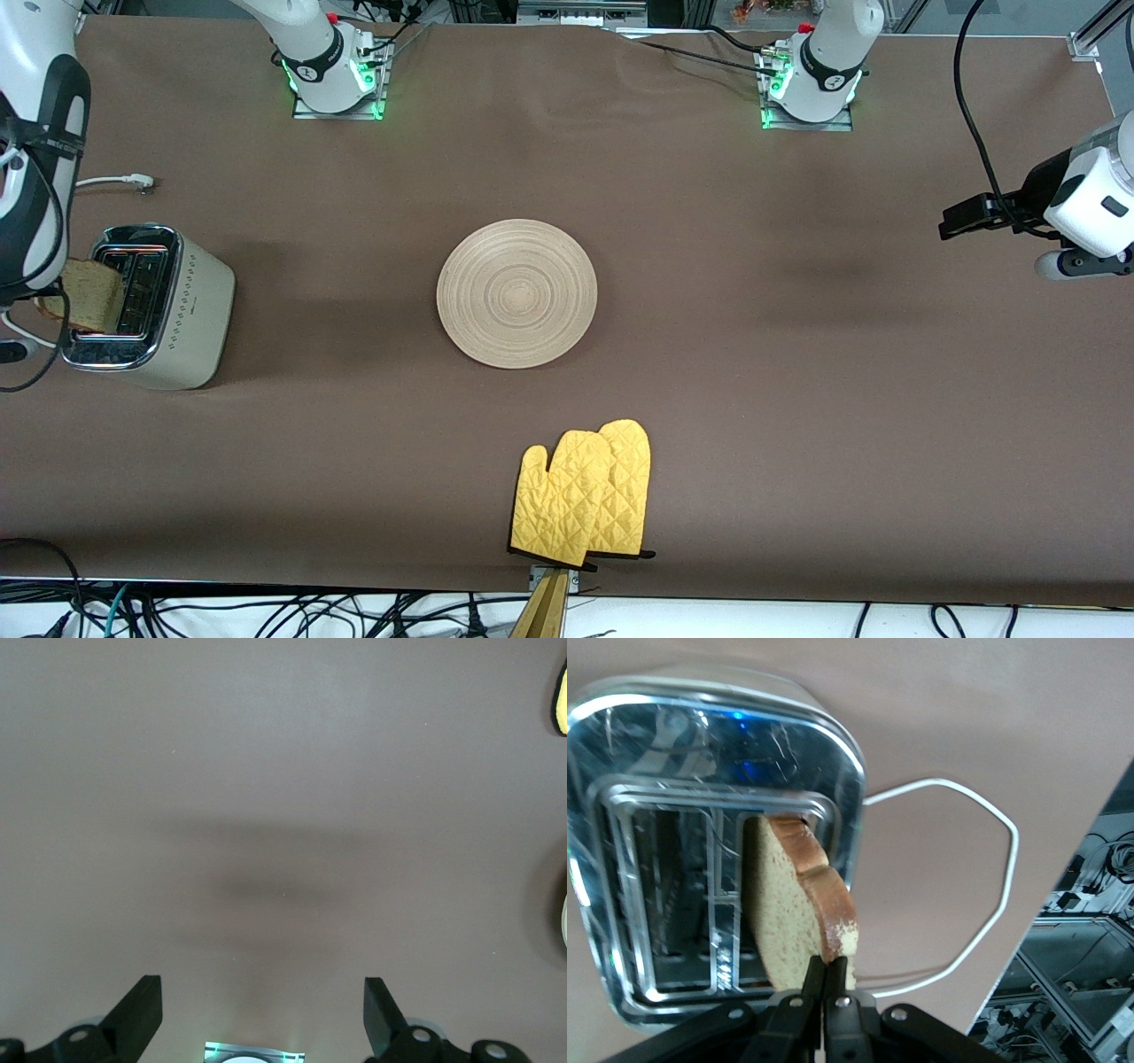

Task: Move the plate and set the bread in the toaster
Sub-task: 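Lower the bread slice into the toaster slot with the right gripper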

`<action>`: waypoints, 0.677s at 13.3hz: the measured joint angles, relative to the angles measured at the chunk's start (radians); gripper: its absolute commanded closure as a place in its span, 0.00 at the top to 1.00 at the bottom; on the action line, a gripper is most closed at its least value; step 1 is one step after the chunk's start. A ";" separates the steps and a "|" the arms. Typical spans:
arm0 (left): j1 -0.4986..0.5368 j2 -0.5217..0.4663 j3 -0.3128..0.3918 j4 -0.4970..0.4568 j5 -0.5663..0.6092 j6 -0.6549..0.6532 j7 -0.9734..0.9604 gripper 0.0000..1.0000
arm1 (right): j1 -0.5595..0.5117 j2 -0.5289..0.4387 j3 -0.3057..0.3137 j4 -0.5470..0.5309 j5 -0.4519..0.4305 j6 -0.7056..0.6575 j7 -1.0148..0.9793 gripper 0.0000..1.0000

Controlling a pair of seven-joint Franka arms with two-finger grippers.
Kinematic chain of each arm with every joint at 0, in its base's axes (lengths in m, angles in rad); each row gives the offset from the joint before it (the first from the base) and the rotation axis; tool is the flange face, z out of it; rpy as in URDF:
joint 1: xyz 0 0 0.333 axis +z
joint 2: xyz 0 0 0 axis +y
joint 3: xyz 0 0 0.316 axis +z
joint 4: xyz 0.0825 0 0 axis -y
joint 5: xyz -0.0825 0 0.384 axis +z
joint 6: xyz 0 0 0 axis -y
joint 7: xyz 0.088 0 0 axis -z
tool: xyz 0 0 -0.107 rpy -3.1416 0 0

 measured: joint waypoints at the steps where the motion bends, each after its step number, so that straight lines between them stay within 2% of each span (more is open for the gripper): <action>1: 0.000 0.000 0.000 0.000 0.000 0.000 0.000 1.00 | 0.003 0.004 0.014 0.000 0.002 0.004 0.024 0.00; 5: 0.000 0.001 0.000 0.000 0.000 0.000 0.000 1.00 | 0.008 0.027 0.041 0.000 0.026 0.009 0.086 0.00; 6: 0.000 0.001 0.000 0.000 0.000 0.000 0.000 1.00 | 0.008 0.032 0.041 0.000 0.036 0.016 0.089 0.18; 7: 0.000 0.001 0.000 0.000 0.000 0.000 0.000 1.00 | 0.005 0.038 0.041 0.000 0.051 0.022 0.089 0.57; 8: 0.000 0.001 0.000 0.000 0.000 0.000 0.000 1.00 | 0.002 0.044 0.041 0.000 0.059 0.028 0.089 0.87; 9: 0.000 0.001 0.000 0.000 0.000 0.000 0.000 1.00 | 0.001 0.049 0.041 0.000 0.064 0.035 0.090 0.99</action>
